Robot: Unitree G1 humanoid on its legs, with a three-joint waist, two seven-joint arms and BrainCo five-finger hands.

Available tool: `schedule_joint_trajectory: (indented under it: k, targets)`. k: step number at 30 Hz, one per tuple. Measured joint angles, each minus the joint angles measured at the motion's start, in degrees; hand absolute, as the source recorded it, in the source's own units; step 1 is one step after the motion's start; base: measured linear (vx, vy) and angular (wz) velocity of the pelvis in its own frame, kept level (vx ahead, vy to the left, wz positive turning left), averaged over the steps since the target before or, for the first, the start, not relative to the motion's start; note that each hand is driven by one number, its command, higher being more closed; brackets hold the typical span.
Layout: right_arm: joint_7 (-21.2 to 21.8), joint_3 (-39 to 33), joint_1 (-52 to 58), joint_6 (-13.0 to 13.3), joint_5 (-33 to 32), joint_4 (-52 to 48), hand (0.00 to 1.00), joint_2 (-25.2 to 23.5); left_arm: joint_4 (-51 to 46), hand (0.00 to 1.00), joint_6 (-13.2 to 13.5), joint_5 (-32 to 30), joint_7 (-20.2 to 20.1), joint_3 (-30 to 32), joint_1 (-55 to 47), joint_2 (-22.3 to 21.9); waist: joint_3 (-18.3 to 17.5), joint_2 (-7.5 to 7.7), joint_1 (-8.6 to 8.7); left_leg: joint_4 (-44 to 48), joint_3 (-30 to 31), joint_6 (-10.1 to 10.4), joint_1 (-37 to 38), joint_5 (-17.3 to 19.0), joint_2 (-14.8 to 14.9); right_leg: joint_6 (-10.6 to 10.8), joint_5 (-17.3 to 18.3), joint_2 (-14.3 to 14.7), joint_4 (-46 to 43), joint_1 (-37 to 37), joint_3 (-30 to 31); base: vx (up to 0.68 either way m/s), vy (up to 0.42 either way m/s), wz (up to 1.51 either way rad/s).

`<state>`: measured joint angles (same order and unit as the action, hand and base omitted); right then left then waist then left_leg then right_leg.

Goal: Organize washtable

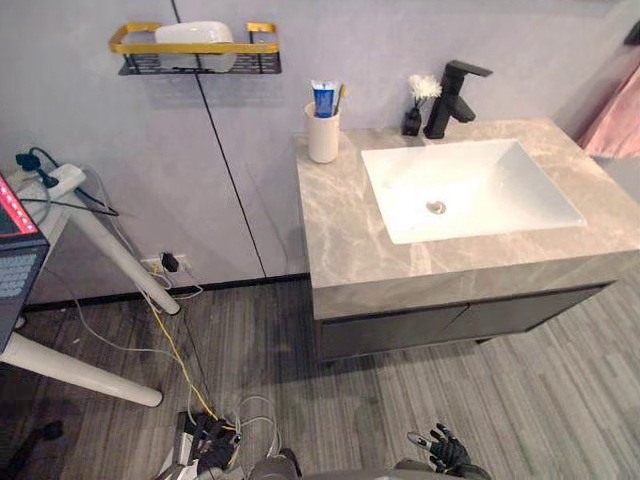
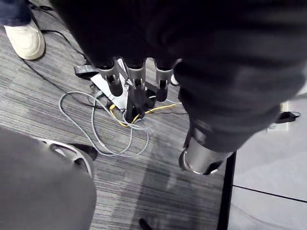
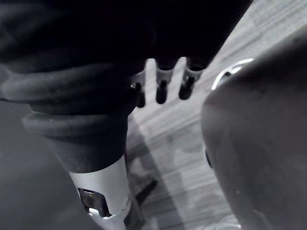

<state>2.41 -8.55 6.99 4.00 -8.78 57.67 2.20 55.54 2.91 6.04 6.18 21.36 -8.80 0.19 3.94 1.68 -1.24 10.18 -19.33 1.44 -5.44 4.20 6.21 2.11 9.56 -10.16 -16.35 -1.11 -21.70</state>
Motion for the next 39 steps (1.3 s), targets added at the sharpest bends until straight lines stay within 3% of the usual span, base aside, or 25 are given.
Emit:
schedule_joint_trajectory:
  k: [2,4,13,16,18,20,23,25,27,29,30,32,33,37,38,39]
  targets:
    - [0.14,2.35,-0.59,-0.06,0.37,1.17,0.0,0.39,-0.29,0.0,0.12,0.08,-0.03,-0.59,0.23,0.4,-0.36,0.64,-1.18,-0.39,-0.77,0.13,-1.79,-0.65,-0.34,2.58,-1.58,1.44,9.74,2.18,0.47,-0.04,-0.147,-0.19]
    - [0.11,3.62,-0.87,-0.11,0.43,1.68,0.0,0.83,-0.14,0.0,0.04,0.22,0.02,-1.08,0.83,0.72,0.11,0.61,-1.75,-0.35,-0.44,0.58,-3.5,-2.56,-0.1,2.23,-5.5,3.12,16.76,3.98,0.49,-0.05,-0.093,-0.11]
    - [-0.03,5.41,-0.82,0.15,0.42,1.68,0.0,2.65,0.17,0.0,0.19,0.26,0.31,-2.7,1.01,1.26,1.77,-0.79,-2.74,-0.17,4.19,1.73,-2.71,-3.37,0.67,1.23,-7.43,4.96,18.49,4.67,1.85,-0.1,-0.037,-0.06]
    - [-0.05,5.63,-1.62,0.17,0.45,1.96,0.0,2.71,0.71,0.0,0.13,0.59,0.35,-0.76,0.66,1.19,2.79,-0.53,-3.07,1.58,16.79,2.05,-3.02,-3.11,-0.83,1.78,-8.07,4.56,18.39,3.08,7.64,-0.08,0.034,-0.79]
    - [0.04,5.7,-2.16,0.21,0.58,1.94,0.0,2.57,1.17,0.0,0.09,0.58,0.42,0.48,-0.22,0.62,2.85,-0.93,-3.15,4.0,23.21,4.17,-3.49,-0.34,-0.94,2.18,-9.29,4.98,18.42,1.3,12.43,-0.06,0.105,-1.29]
    - [0.02,4.97,-2.71,0.54,1.74,1.7,0.0,2.74,1.84,0.0,0.04,0.52,0.41,0.88,-0.72,-0.15,2.97,-2.53,-3.11,6.15,24.96,4.99,-3.36,6.01,0.22,3.31,-10.51,6.34,18.38,-1.35,18.77,-0.06,0.171,-1.61]
    - [-0.05,4.35,-3.22,0.56,2.62,1.44,0.0,2.47,2.58,0.0,-0.19,-0.48,0.36,1.25,-0.16,0.43,3.73,-1.33,-2.88,10.91,15.61,3.39,-4.77,10.11,0.48,4.12,-11.76,6.27,17.76,-6.21,28.13,-0.12,0.23,-1.65]
    - [-0.34,4.37,-3.77,0.55,2.71,1.5,0.0,2.69,2.7,0.0,-0.3,-1.77,0.39,0.47,-0.19,0.8,4.51,-2.23,-2.5,13.98,7.76,1.57,-5.19,12.28,2.71,1.0,-11.68,5.56,17.12,-8.66,26.73,-0.09,0.169,-1.99]
    - [-0.96,5.38,-5.47,0.44,2.93,1.53,0.0,3.7,2.56,0.0,-0.45,-2.37,0.24,-1.73,0.01,1.17,4.99,-3.34,-2.44,11.49,-1.87,0.98,-1.27,12.26,6.24,-4.12,-9.29,3.1,2.28,-14.32,6.49,0.01,0.146,-2.08]
    - [-0.96,5.48,-4.6,0.51,3.05,1.6,0.0,3.6,2.62,0.0,-0.58,-2.37,0.14,-1.74,-0.22,1.21,4.93,-3.19,-2.34,9.62,-8.23,1.21,3.98,12.11,6.59,-5.84,-7.47,2.01,-2.77,-11.66,-3.77,0.13,0.116,-1.72]
    - [-0.97,5.69,-4.27,0.52,3.62,1.6,0.0,3.28,2.64,0.0,-0.59,-2.36,0.04,-1.66,-0.37,1.31,4.65,-2.61,-2.21,9.61,-11.11,1.22,5.63,12.12,6.34,-5.9,-6.67,2.38,-2.54,-10.23,-5.23,0.14,0.021,-2.05]
    - [-0.82,6.2,-4.36,0.56,4.99,1.55,0.0,3.3,3.14,0.0,-0.68,-2.36,-0.06,-1.74,0.11,1.49,4.57,-1.63,-2.13,9.74,-15.44,1.27,8.19,12.17,5.65,-4.91,-5.85,3.82,0.27,-10.0,-2.18,0.1,-0.066,-1.87]
    - [-0.82,5.98,-4.46,0.83,4.91,1.33,0.0,3.34,3.53,0.0,-0.87,-2.37,-0.47,-1.94,0.15,1.26,4.9,-2.33,-1.37,10.47,-17.37,1.27,9.19,12.17,6.17,-3.89,-6.64,5.52,1.85,-10.25,1.36,0.08,-0.055,-1.6]
    - [-0.91,3.97,-4.67,1.04,4.95,1.42,0.0,3.03,3.64,0.0,-1.27,-2.87,-1.1,-1.98,-0.01,1.21,4.93,-3.61,0.18,25.14,-20.12,0.77,9.54,11.9,13.32,-4.89,-6.66,11.89,3.92,-8.7,10.1,0.15,-0.098,-1.48]
    - [-0.96,3.91,-4.61,1.07,4.98,1.55,0.0,3.12,3.71,0.0,-1.51,-3.29,-1.09,-1.45,-0.29,1.21,4.94,-4.11,0.19,33.03,-19.68,-2.69,8.75,9.87,17.16,-5.7,-6.14,14.37,3.86,-7.62,13.05,0.29,-0.122,-1.75]
    - [-0.98,3.93,-4.44,1.06,4.93,1.58,0.0,3.03,3.67,0.0,-1.53,-3.47,-1.07,-0.9,-0.55,1.32,4.89,-4.15,0.23,40.54,-17.3,-8.74,6.7,5.55,19.47,-6.51,-5.77,16.2,3.99,-6.34,16.99,0.26,-0.072,-1.67]
